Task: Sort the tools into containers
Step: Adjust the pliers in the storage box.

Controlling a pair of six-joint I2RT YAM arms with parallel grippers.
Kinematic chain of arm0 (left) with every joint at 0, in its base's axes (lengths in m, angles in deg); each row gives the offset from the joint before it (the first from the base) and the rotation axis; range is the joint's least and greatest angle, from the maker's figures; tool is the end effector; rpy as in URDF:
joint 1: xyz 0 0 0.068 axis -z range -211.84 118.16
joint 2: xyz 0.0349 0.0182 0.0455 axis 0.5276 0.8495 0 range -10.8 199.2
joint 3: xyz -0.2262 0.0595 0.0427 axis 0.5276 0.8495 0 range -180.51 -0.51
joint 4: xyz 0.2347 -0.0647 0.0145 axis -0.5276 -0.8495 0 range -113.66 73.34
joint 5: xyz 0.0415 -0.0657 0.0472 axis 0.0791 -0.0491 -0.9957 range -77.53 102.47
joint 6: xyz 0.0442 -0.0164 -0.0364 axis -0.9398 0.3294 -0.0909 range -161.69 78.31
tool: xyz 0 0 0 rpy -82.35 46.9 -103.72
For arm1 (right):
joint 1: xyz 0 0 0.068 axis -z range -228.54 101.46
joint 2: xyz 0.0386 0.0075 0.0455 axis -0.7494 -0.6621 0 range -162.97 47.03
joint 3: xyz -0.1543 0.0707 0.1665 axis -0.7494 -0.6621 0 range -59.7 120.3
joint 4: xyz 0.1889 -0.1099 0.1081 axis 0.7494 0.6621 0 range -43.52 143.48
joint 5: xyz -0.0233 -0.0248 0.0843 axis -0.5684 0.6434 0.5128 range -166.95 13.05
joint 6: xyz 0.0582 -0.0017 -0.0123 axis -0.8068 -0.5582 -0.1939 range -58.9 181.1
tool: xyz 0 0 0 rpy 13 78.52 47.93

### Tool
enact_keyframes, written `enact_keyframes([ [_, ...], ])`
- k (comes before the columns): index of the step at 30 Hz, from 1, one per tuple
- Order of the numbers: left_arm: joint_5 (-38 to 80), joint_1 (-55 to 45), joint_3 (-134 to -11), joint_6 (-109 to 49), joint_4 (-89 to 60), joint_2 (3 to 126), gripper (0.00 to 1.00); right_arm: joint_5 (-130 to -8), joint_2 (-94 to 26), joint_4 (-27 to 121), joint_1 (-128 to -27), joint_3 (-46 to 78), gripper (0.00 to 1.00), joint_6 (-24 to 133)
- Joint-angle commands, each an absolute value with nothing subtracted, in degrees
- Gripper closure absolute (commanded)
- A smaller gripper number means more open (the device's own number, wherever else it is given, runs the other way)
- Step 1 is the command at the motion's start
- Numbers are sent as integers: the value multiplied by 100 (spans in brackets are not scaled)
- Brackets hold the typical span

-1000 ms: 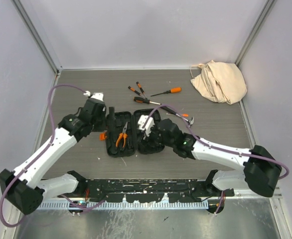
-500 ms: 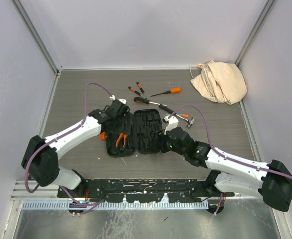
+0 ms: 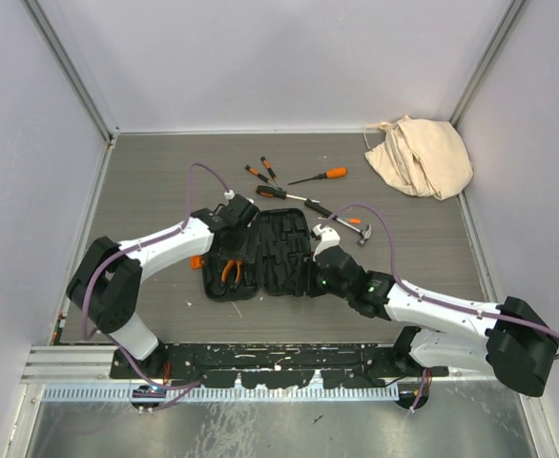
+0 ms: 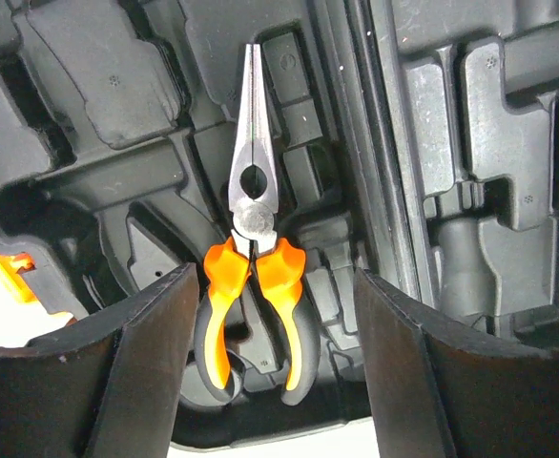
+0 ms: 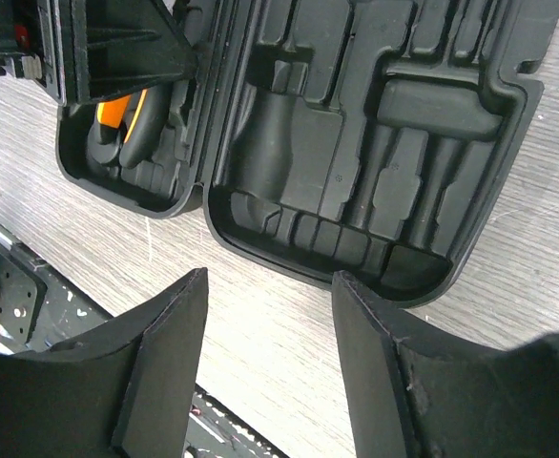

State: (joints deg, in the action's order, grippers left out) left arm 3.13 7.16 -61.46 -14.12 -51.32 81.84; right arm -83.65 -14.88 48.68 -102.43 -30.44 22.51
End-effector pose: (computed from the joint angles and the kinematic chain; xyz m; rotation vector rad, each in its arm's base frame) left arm 0.2387 -0.1842 0.1659 0.2236 2.6972 -0.1261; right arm 0.1407 0.1842 0.1758 -0.2349 2.2733 0.7690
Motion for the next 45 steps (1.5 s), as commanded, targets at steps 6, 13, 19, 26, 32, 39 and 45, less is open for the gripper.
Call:
enact_keyframes([
  [6,291,739,-6181,-1488,-4855,8227,38,-8289,-1703,4587,-10233,-2818,42,2028],
  [13,73,742,-6075,-1583,-4900,8185,39,-8190,-1875,4554,-10233,-2755,42,2016],
  [19,17,740,-6045,-1638,-4908,8198,39,-8150,-1936,4520,-10233,-2763,42,1973],
  [26,191,730,-6025,-1617,-4773,8418,47,-8082,-1992,4501,-10233,-2742,42,1962],
  [32,284,728,-6100,-1603,-4766,8502,64,-8120,-1927,4523,-10233,-2772,42,1967],
  [39,-143,728,-6292,-1573,-5119,8099,73,-8160,-1915,4547,-10233,-2795,42,1955],
  [45,-431,558,-6322,-1437,-5278,7485,77,-8175,-1967,4552,-10233,-2788,42,1940],
])
